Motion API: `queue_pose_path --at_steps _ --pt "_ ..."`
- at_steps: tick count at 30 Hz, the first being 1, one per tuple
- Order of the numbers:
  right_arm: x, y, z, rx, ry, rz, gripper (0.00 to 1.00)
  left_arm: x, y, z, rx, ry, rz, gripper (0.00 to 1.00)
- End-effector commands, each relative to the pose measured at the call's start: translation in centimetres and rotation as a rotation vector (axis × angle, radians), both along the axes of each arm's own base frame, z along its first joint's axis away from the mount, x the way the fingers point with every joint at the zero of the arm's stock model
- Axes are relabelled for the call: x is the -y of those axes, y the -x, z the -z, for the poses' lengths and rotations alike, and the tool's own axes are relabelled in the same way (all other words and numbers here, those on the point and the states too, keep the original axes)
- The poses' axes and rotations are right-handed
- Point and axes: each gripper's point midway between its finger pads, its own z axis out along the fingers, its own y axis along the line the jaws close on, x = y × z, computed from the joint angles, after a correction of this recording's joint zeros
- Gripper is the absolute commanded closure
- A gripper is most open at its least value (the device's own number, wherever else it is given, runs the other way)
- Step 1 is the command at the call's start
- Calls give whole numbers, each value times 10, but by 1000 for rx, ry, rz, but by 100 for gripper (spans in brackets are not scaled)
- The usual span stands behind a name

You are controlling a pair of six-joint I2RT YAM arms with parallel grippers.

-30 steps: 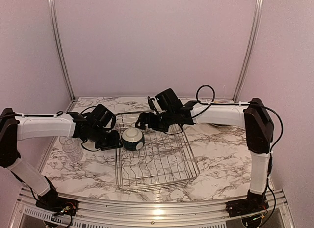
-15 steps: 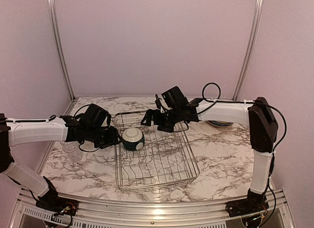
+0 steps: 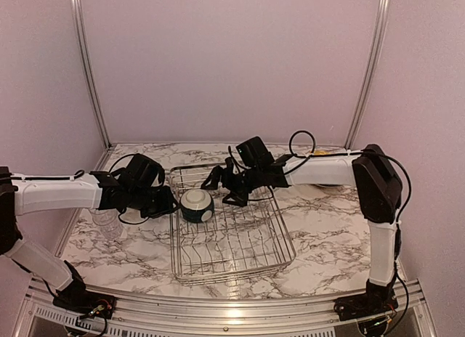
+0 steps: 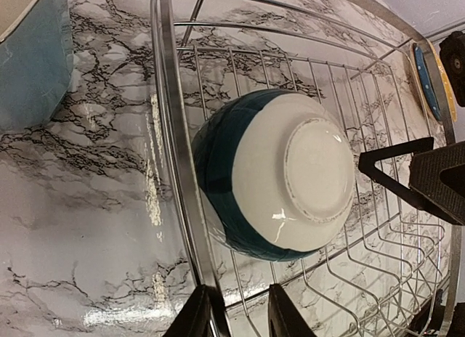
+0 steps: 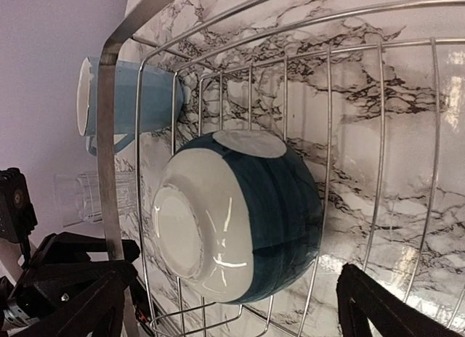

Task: Unload the mixed dishes from the dish rack
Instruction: Grab the bowl from the dish rack.

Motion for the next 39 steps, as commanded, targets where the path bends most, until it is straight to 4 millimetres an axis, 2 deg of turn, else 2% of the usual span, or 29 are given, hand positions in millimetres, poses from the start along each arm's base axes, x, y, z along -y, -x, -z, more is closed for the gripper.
queue_pose_path --at_steps 1,18,27,39 --pt "-20 9 1 -43 -92 -35 2 4 -6 1 6 0 -8 73" --pt "-32 27 28 -154 -94 -6 1 6 -5 -1 7 28 -19 76" --pt "-29 22 45 -224 -74 99 2 11 -4 -3 16 49 -13 77" --pt "-32 13 40 -273 -148 188 1 14 -2 1 16 53 -2 76"
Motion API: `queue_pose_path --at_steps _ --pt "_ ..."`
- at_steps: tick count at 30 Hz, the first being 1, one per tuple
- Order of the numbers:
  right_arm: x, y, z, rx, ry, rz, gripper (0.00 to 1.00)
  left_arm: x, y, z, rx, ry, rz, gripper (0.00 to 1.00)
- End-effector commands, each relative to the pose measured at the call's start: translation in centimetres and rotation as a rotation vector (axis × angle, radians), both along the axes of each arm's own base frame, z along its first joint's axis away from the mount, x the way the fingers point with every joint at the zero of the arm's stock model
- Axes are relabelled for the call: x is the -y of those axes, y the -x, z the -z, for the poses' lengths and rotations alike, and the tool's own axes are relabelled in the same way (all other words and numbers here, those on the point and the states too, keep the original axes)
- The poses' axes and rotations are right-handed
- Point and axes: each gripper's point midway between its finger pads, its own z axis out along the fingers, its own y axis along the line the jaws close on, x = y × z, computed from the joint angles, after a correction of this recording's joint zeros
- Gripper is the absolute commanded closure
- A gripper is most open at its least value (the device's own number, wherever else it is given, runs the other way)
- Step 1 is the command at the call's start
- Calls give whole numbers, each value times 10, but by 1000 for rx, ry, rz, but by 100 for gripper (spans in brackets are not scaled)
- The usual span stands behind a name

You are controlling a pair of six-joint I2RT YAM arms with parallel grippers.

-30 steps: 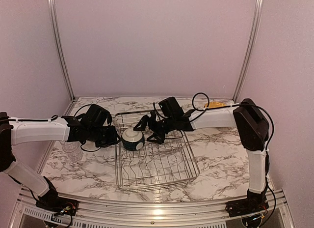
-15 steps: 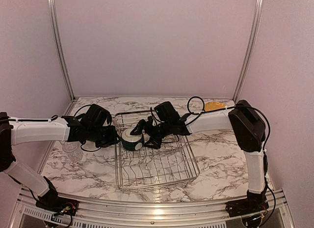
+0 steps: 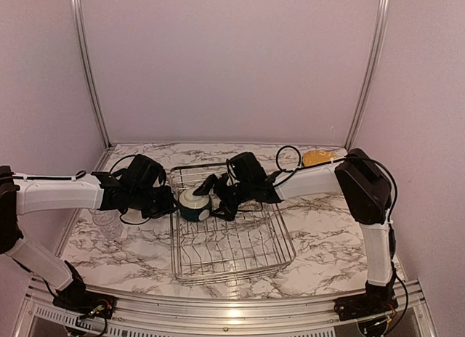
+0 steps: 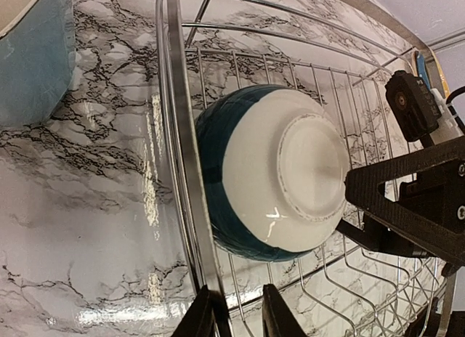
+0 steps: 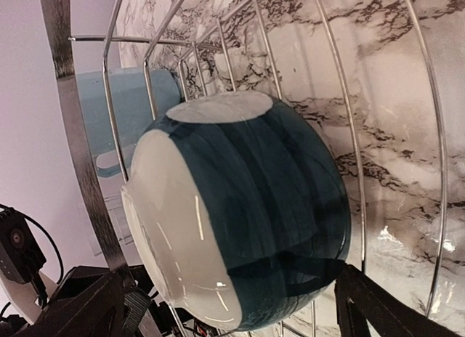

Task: Unload the mixed dishes from the dish rack
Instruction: Grab the bowl from the dish rack.

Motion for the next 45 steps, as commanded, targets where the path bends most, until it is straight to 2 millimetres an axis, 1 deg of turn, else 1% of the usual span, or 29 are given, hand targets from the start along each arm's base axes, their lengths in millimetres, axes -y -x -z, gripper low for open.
queue_pose_path --at_steps 1,4,7,9,13,18,23,27,30,34,38,40,45 --pt "2 -5 11 -41 9 78 1 11 -1 -2 27 42 20 76" --pt "5 -10 13 -41 15 113 2 15 1 -1 16 57 34 76" --pt "1 -15 16 -27 -4 107 1 17 2 -1 13 62 38 76" --pt "-5 -17 7 8 -59 89 2 18 4 -1 10 65 43 76" --pt "-5 -21 -14 84 -114 99 2 17 6 -1 11 59 42 76" --pt "-4 -28 -17 96 -159 99 2 19 6 -2 12 65 44 76" --pt "2 -35 -26 187 -197 126 2 20 6 -3 13 67 43 76" --pt "4 -40 -29 214 -240 138 3 20 8 -2 11 62 43 76" --pt "2 -41 -35 229 -275 140 5 19 9 -2 11 59 40 76" --pt "1 -42 -49 271 -308 143 7 17 10 -2 11 58 35 76" --pt "-2 -46 -45 258 -310 142 7 17 11 -1 9 58 34 76" --pt "-5 -45 -47 251 -336 142 7 17 11 -2 9 59 33 76" --pt "-9 -46 -54 263 -392 137 13 17 10 -2 10 60 34 76"
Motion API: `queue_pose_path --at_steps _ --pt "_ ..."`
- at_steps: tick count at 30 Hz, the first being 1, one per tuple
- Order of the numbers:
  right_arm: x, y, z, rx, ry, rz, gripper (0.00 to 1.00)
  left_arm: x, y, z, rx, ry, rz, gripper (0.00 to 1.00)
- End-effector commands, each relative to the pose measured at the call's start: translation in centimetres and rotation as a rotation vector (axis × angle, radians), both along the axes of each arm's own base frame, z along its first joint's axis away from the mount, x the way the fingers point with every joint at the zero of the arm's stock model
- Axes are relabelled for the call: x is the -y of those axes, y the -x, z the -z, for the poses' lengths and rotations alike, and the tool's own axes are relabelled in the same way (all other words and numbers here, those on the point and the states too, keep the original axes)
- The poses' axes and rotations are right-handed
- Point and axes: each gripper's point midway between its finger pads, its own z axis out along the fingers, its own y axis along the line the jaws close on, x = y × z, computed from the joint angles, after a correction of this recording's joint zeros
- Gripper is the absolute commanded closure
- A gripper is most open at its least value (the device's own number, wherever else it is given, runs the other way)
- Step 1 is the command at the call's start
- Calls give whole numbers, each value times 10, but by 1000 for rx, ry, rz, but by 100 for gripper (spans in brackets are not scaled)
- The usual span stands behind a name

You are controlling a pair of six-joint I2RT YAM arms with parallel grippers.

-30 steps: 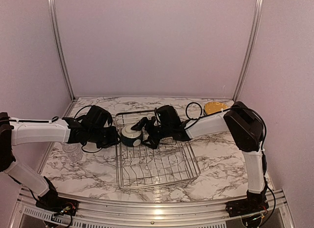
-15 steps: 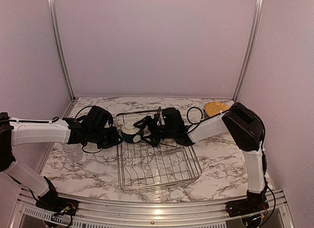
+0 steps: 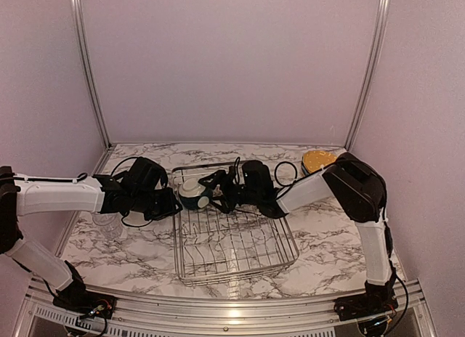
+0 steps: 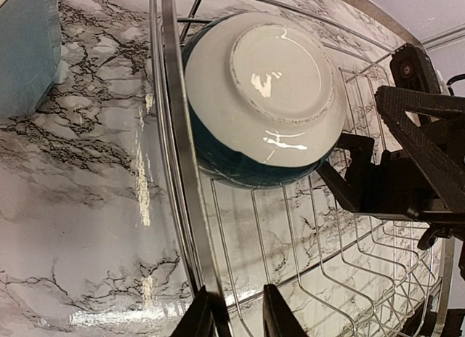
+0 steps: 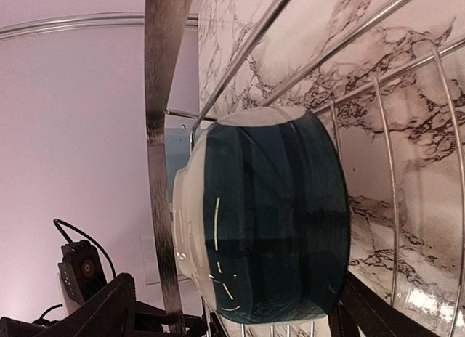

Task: Unload the mixed dishes from the dish rack
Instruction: Grab the bowl from the dish rack.

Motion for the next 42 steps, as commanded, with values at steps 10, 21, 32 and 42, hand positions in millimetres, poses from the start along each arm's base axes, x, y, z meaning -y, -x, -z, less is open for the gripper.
queue_pose_path --at_steps 10,21,32,42 --pt "-15 -12 -39 93 -204 3 21 11 4 -5 8 35 30 76" --pt "-23 -13 -40 89 -273 -14 46 7 1 -6 23 21 15 76" --pt "-31 -17 -35 61 -267 -25 68 4 0 -6 31 5 7 76" --pt "-40 -21 -61 95 -283 -42 97 -1 -1 -5 38 -12 -9 76"
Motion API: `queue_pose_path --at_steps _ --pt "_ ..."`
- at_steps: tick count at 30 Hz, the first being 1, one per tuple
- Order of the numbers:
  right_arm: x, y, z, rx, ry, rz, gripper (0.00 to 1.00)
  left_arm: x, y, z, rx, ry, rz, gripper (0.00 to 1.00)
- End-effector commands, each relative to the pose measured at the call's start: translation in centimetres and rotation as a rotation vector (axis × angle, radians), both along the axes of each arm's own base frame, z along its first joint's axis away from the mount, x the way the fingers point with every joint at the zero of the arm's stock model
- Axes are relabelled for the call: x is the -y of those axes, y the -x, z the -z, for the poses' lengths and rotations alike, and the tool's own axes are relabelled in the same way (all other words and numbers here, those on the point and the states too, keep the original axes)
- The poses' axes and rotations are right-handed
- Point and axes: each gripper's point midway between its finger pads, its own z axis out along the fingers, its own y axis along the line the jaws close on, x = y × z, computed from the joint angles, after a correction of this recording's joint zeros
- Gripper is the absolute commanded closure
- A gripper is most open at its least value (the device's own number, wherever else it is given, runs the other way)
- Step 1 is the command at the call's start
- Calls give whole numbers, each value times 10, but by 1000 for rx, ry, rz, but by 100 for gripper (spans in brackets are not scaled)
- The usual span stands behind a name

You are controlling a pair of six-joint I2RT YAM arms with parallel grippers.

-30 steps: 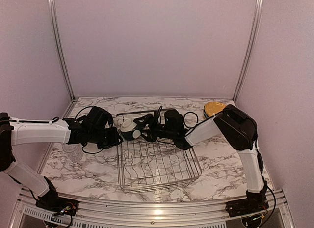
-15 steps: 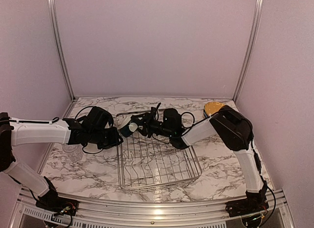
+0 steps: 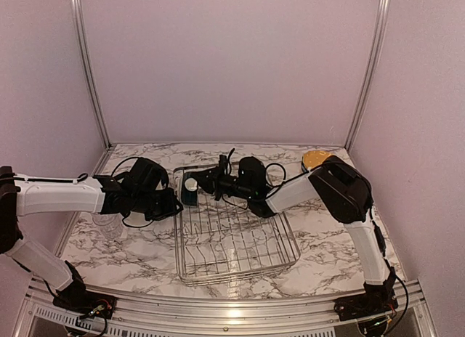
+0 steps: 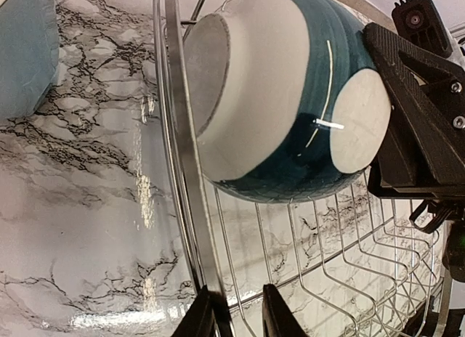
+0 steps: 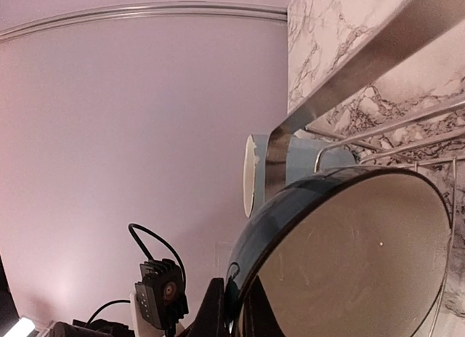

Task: Unload the mixed dishes from the dish rack
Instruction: Grab the bowl from the dish rack.

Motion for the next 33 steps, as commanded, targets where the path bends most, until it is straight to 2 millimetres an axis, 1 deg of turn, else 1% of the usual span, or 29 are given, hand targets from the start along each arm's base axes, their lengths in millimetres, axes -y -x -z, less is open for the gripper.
queue_pose_path --at_steps 1,4,6,10,14,17,20,22,24,27,29,33 --pt "-9 -3 -15 29 -3 -17 99 -1 0 -4 27 -3 -5 76" --pt "-11 -3 -24 41 -17 -28 100 -1 -2 -5 30 -5 -6 76" --pt "-11 -2 -35 58 -36 -34 100 -1 -3 -6 34 -6 -7 76" --pt "-11 -2 -57 119 -17 -27 100 -2 -4 -9 43 -16 -9 76" --pt "-9 -4 -73 165 11 -23 100 -3 -6 -16 60 -26 -7 72" --pt "-7 -2 -87 186 -18 -38 100 -3 -8 -23 77 -24 -9 70" --pt "-4 -1 -96 186 -42 -44 100 -3 -9 -28 86 -20 -9 69" --pt "-4 0 -99 186 -44 -47 100 -4 -8 -31 91 -13 -7 66" --pt "-4 2 -102 188 -52 -56 100 -3 -6 -38 101 1 -4 64" --pt "0 6 -109 203 -47 -58 100 -6 -4 -56 134 26 -2 62" --pt "2 9 -115 237 -25 -64 100 -9 -2 -70 162 42 -3 59" --pt "7 17 -123 339 89 -78 100 -17 1 -105 232 77 -13 53"
